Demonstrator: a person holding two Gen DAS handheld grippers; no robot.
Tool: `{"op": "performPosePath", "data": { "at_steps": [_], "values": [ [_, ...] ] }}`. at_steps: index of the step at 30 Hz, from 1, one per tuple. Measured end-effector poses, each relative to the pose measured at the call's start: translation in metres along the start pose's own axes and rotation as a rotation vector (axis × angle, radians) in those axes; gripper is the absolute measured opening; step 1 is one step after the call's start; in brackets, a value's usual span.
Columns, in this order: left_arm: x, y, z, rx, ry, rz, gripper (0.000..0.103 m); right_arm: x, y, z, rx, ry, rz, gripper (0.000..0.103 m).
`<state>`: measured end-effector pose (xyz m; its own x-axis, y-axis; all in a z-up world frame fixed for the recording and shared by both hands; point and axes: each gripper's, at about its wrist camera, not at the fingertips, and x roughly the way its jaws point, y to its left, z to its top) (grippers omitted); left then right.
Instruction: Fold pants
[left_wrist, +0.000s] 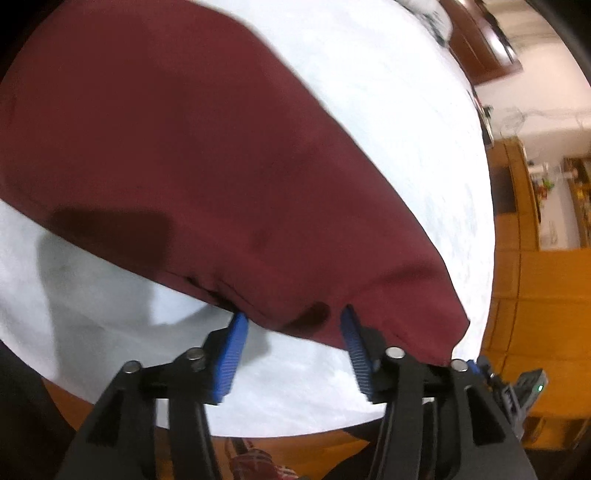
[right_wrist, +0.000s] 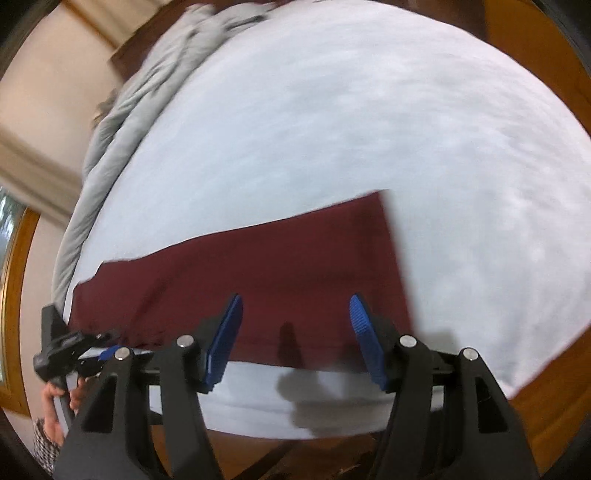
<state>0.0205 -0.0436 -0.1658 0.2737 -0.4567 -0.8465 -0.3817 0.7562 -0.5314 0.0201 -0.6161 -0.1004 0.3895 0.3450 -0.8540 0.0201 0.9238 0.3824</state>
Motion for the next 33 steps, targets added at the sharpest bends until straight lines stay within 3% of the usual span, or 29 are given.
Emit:
{"op": "performPosePath", "data": {
  "at_steps": [7,17,19,21,23,28,33],
  "values": [
    [0.014,-0.048,-0.016,0.169,0.01,0.011,0.054,-0.001,-0.062,-0.007,0.154,0.054,0.028,0.061],
    [0.038,-0.061,-0.015,0.185,0.064,0.049,0.054,0.037,-0.055,-0.024,0.183,0.174,0.137,0.057],
    [0.036,-0.058,-0.013,0.183,0.065,0.049,0.054,0.042,-0.051,-0.025,0.18,0.181,0.128,0.046],
    [0.037,-0.057,-0.013,0.179,0.068,0.045,0.055,0.04,-0.046,-0.023,0.142,0.173,0.127,0.029],
    [0.042,-0.06,-0.014,0.174,0.069,0.04,0.056,0.033,-0.04,-0.021,0.076,0.154,0.106,0.023],
    [0.041,-0.069,-0.017,0.191,0.068,0.003,0.056,0.006,-0.027,-0.007,-0.008,0.068,0.102,0.019],
    [0.037,-0.079,-0.022,0.234,0.043,-0.015,0.062,0.032,-0.035,-0.008,0.041,0.181,0.047,0.02]
  ]
}}
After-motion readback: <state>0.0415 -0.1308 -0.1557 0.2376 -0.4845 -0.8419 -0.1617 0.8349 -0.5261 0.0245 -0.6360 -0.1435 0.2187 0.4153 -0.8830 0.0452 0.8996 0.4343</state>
